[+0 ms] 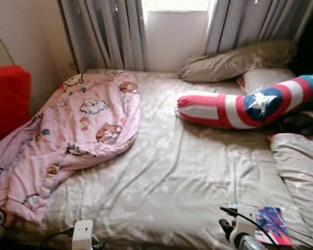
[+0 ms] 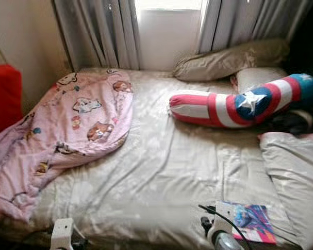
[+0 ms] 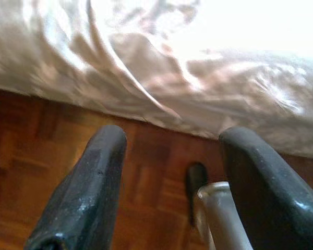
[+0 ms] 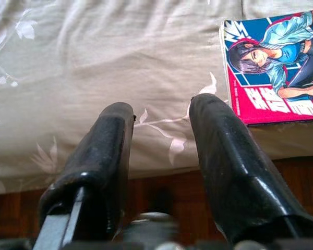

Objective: Clean up the room

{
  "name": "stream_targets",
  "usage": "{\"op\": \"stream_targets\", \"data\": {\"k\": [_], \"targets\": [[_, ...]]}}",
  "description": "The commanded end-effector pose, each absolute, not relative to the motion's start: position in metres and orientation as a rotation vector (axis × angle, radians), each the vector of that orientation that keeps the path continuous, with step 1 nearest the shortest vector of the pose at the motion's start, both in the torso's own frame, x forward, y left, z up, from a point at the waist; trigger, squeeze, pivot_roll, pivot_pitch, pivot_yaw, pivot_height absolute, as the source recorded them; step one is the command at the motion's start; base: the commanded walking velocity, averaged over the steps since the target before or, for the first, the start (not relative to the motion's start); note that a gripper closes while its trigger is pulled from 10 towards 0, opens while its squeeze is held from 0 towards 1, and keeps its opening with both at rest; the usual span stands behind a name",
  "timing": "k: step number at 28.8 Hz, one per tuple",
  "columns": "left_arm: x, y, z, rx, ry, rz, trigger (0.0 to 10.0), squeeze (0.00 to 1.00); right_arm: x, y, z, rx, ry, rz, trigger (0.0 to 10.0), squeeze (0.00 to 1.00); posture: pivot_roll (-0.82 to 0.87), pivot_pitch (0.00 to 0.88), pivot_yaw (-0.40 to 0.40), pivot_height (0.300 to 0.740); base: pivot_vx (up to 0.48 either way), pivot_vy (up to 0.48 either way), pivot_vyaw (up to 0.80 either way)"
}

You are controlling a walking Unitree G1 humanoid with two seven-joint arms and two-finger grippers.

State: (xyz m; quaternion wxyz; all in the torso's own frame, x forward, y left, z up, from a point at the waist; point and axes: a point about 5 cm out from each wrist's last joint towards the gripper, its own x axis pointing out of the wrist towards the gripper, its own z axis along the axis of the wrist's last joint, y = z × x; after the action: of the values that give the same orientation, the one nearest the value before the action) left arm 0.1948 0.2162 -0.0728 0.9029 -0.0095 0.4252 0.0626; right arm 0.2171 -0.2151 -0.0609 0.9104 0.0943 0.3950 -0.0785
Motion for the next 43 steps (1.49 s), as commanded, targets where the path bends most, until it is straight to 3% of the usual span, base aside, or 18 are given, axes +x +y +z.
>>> {"op": "stream_targets", "data": {"k": [1, 19, 28, 43], "targets": [[0.1955, 0.2092, -0.074, -0.039, 0.887, 0.12, 10.0, 0.0, 0.2131, -0.2213, -0.0619, 0.202, 0.82, -0.19, 10.0, 0.0, 0.07, 0.0, 0.002, 0.74, 0.0, 0.48, 0.0], [0.1979, 0.2085, -0.0729, -0.045, 0.879, 0.123, 10.0, 0.0, 0.2196, -0.218, -0.059, 0.216, 0.81, -0.188, 10.0, 0.0, 0.07, 0.0, 0.005, 0.74, 0.0, 0.48, 0.0], [0.1975, 0.2087, -0.0731, -0.049, 0.88, 0.127, 10.0, 0.0, 0.2194, -0.2177, -0.059, 0.244, 0.799, -0.199, 10.0, 0.0, 0.08, 0.0, 0.002, 0.74, 0.0, 0.48, 0.78], [0.1975, 0.2085, -0.0731, -0.053, 0.877, 0.129, 10.0, 0.0, 0.2191, -0.2179, -0.0593, 0.257, 0.797, -0.211, 10.0, 0.0, 0.08, 0.0, 0.002, 0.74, 0.0, 0.48, 0.0]]}}
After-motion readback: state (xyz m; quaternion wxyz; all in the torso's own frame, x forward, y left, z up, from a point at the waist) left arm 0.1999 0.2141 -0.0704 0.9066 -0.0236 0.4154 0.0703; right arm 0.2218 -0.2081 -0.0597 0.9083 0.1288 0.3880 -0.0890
